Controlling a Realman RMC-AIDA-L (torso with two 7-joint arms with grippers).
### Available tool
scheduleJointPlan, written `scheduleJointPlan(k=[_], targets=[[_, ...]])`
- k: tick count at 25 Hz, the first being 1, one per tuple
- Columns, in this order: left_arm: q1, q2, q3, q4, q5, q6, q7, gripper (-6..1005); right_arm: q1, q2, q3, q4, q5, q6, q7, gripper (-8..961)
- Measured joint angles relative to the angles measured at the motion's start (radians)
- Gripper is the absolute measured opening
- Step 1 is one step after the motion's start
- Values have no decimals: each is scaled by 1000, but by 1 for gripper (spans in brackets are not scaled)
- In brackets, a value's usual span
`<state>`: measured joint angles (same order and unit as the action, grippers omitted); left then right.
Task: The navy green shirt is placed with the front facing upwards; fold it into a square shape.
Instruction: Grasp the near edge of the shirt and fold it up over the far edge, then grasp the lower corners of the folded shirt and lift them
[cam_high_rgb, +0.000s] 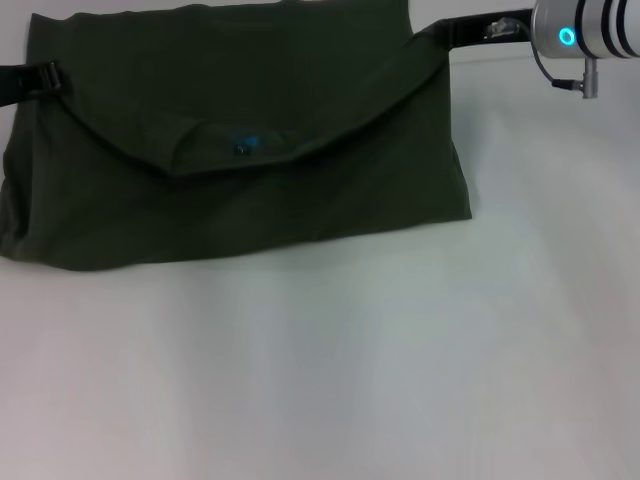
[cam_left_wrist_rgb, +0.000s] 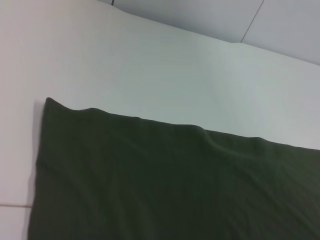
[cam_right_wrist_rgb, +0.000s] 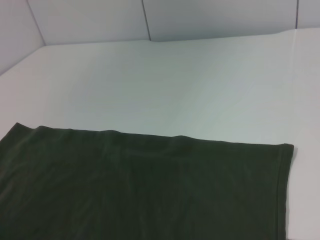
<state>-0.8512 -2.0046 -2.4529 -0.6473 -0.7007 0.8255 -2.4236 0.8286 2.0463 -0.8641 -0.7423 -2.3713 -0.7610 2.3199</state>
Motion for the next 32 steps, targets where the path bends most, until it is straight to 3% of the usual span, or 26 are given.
scheduleJointPlan(k=[18,24,27,32], targets=[[-2,-5,2,6,5,-38,-10,74,20,11,-52,3,-3,44,-41,62],[8,-9,46,4,32,-61,-84,82,24,12,-69,14,-30,82,-43,64],[8,-9,50,3,33,-62,-85,298,25,9,-69,17,-32,93,-44,65],[6,-9,50,-1,33,-59,-86,504,21,-8,-66,31,-33,98,-42,298]])
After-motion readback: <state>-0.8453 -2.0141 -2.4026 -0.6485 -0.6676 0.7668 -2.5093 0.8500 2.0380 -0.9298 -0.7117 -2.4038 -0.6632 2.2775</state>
